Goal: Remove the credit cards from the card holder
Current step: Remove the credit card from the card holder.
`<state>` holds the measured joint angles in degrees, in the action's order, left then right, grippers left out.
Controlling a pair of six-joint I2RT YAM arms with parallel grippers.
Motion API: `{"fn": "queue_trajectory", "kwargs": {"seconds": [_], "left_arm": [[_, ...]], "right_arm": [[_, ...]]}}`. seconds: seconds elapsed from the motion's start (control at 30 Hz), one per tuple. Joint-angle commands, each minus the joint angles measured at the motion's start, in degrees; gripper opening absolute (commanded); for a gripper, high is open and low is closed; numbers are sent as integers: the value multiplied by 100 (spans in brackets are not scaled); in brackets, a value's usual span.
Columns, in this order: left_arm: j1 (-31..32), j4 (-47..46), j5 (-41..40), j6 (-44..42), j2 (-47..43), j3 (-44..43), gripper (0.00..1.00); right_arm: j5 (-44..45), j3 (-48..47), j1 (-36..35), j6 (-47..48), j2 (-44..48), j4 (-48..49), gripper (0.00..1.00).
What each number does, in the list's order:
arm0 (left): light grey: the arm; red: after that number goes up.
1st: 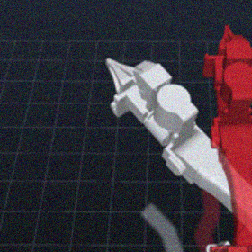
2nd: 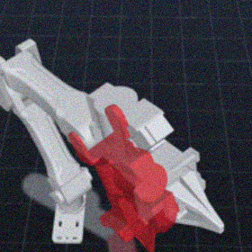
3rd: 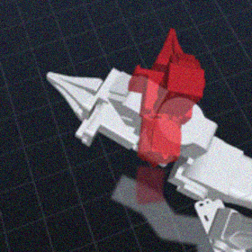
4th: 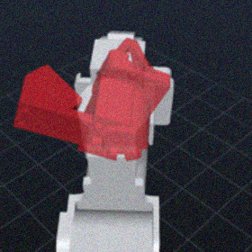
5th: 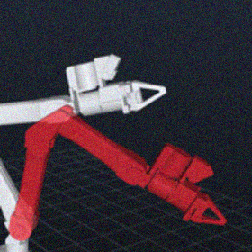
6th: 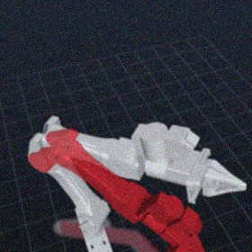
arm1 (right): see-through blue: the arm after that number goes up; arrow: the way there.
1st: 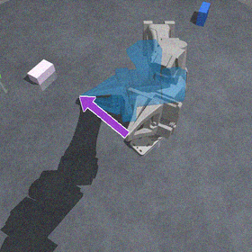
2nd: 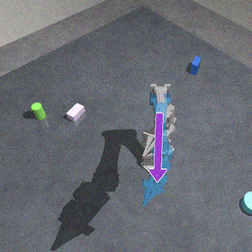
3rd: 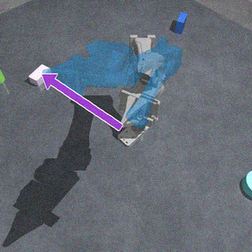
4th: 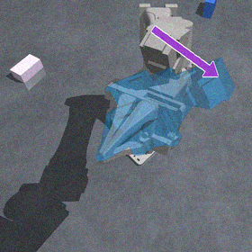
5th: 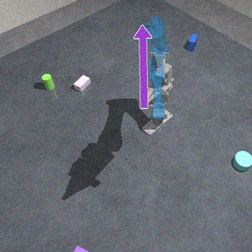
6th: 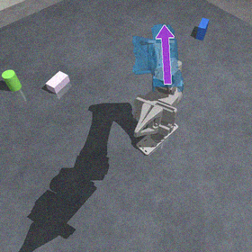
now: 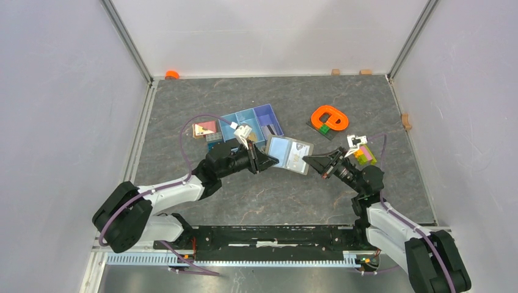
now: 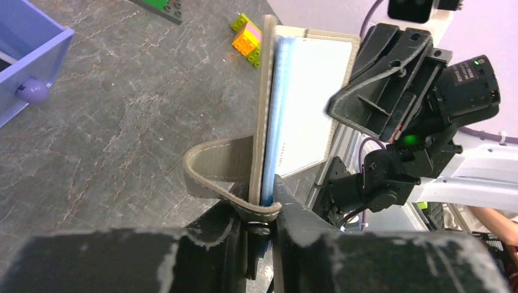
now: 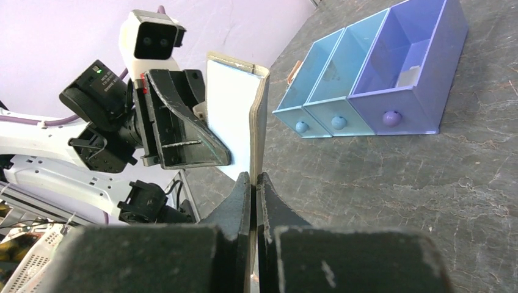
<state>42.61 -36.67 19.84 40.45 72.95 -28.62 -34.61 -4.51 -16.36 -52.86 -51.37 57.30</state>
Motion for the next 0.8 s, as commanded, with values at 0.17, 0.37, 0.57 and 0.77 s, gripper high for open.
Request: {"fn": "queue_trajectory", "kwargs": {"seconds": [0.17,0.37,0.57,0.77], "left_arm": [[19,-717,182,90,-348,135,7],[15,-866,261,178,-407,183,7],[10,-988,303,244,-401,215,5],[2,-908,114,194,-504,269,3]], "right_arm": [[-370,-62,-33,235,-236,185,23],[-684,-26,-34,-176,-763,940,36],[-792,-5,-67,-342,-994,1235,37],[-879,-76,-148,-331,-1124,1262,1]]}}
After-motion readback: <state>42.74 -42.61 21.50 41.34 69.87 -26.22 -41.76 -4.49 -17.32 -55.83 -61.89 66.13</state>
